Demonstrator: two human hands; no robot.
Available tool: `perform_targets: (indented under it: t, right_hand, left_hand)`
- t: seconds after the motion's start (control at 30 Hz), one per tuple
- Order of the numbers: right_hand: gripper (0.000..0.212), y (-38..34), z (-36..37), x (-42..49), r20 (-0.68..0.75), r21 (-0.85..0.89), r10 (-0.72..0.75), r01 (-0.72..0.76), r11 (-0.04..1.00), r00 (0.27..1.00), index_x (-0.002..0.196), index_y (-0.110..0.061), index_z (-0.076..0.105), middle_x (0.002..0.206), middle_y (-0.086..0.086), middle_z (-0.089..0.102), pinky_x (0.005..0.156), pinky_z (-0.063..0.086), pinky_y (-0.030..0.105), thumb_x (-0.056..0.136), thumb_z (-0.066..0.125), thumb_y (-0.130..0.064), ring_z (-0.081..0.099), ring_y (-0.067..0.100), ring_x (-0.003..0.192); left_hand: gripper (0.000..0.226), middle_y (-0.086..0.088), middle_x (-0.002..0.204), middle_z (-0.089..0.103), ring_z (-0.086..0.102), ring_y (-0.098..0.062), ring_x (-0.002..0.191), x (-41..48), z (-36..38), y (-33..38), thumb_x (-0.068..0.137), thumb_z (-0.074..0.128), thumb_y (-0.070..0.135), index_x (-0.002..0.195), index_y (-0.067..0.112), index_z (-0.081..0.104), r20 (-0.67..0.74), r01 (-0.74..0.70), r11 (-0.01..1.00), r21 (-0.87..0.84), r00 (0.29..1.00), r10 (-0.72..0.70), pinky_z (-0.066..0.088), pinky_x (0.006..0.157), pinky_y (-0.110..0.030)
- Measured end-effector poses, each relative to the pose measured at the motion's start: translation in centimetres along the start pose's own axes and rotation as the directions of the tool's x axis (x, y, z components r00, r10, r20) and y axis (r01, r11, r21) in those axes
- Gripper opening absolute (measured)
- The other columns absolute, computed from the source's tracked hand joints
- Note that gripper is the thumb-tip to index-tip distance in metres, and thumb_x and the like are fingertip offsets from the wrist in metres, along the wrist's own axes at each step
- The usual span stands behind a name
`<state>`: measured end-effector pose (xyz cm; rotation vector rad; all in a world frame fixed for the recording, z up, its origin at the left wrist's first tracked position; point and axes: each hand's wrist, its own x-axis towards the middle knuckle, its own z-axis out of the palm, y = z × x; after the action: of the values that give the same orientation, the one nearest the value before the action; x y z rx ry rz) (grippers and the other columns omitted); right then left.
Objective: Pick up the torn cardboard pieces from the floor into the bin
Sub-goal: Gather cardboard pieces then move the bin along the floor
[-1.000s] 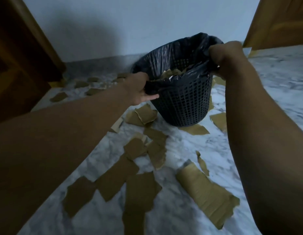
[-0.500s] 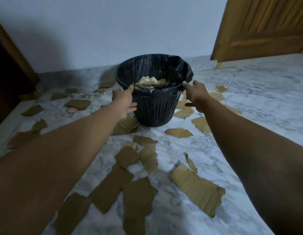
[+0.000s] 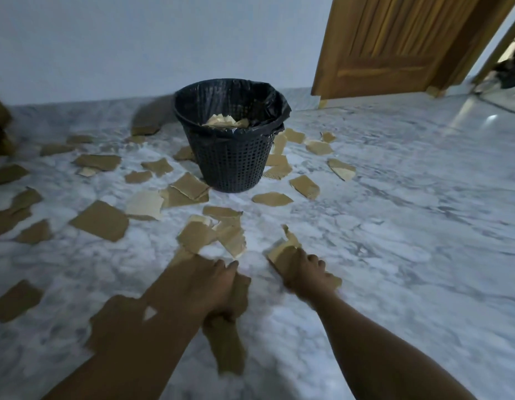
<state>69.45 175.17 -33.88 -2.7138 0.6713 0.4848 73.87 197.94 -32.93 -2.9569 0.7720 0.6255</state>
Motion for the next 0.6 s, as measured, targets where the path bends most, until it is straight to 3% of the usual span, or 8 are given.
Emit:
perform_targets:
  t: [0.1,0.17,0.23,0.33,0.43,0.53,0.6]
  right_hand:
    - [0.114,-0.8,1.3,-1.1,0.038,0.042,0.075,-0.077,0.996,0.996,0.149,-0.023,0.016,0.139,0.011,0.035,0.1,0.034,0.055,0.061,0.084,-0.049,0.039,0.036,0.13]
    - [0.094,-0.9,0.6,-0.6,0.103,0.083,0.055,-0.064,0.995,0.993,0.141,-0.021,0.033,0.136,0.009,0.043,0.094,0.037,0.05,0.061,0.078,-0.044,0.047,0.033,0.125]
    - [0.069,-1.3,-0.7,-0.3,0.127,0.131,-0.032,0.015,0.991,0.991,0.135,-0.01,0.046,0.132,0.014,0.054,0.091,0.046,0.037,0.076,0.074,-0.032,0.054,0.03,0.12]
    - [0.055,-2.7,-2.7,0.2,0.087,0.254,-0.104,0.079,0.964,0.991,0.137,0.003,0.043,0.13,0.021,0.056,0.08,0.044,0.026,0.089,0.063,-0.017,0.057,0.027,0.112]
    - [0.052,-3.9,-4.2,0.7,0.043,0.535,-0.095,0.057,0.843,0.995,0.141,0.003,0.032,0.14,0.023,0.045,0.099,0.047,0.044,0.097,0.05,-0.019,0.05,0.034,0.122]
    - [0.034,-4.8,-4.7,0.3,0.066,0.715,-0.047,-0.015,0.699,0.997,0.129,-0.002,0.034,0.135,0.018,0.045,0.079,0.054,0.045,0.104,0.036,-0.024,0.054,0.026,0.107]
    - [0.038,-5.1,-4.7,-0.1,0.068,0.752,-0.067,-0.007,0.659,0.995,0.129,-0.006,0.027,0.125,0.015,0.044,0.071,0.058,0.049,0.099,0.046,-0.018,0.055,0.03,0.106]
  left_hand:
    - [0.131,-0.007,0.132,0.038,0.047,-0.036,0.119,-1.0,1.4,0.0,0.042,0.083,0.056,0.149,0.024,0.016,0.038,0.071,0.995,-0.074,0.997,-0.068,0.044,0.097,-0.048]
    - [0.131,-0.005,0.136,0.031,0.041,-0.038,0.126,-0.7,1.2,-0.3,0.041,0.081,0.06,0.149,0.027,0.015,0.024,0.114,0.978,-0.174,0.993,-0.111,0.041,0.1,-0.05]
    - [0.125,-0.007,0.145,0.023,0.035,-0.036,0.134,-0.6,0.4,-0.8,0.047,0.08,0.056,0.151,0.025,0.019,-0.084,0.105,0.952,-0.288,0.987,-0.134,0.04,0.104,-0.047]
    - [0.126,-0.01,0.153,0.014,0.03,-0.033,0.139,-0.8,-0.9,-1.2,0.051,0.089,0.038,0.154,0.017,0.018,-0.163,0.07,0.865,-0.497,0.971,-0.172,0.041,0.106,-0.039]
    - [0.127,-0.004,0.146,0.017,0.039,-0.03,0.132,-1.7,-1.7,-1.3,0.05,0.089,0.039,0.154,0.02,0.018,-0.213,-0.006,0.854,-0.52,0.969,-0.123,0.045,0.101,-0.037]
    - [0.124,0.0,0.139,0.024,0.044,-0.026,0.125,-2.7,-1.0,-0.3,0.049,0.085,0.052,0.151,0.026,0.019,-0.178,-0.051,0.853,-0.52,0.983,-0.05,0.046,0.1,-0.038]
    - [0.118,0.001,0.136,0.032,0.044,-0.025,0.123,-3.1,0.3,0.2,0.046,0.08,0.061,0.145,0.025,0.026,-0.082,-0.013,0.905,-0.426,0.996,-0.024,0.043,0.099,-0.037]
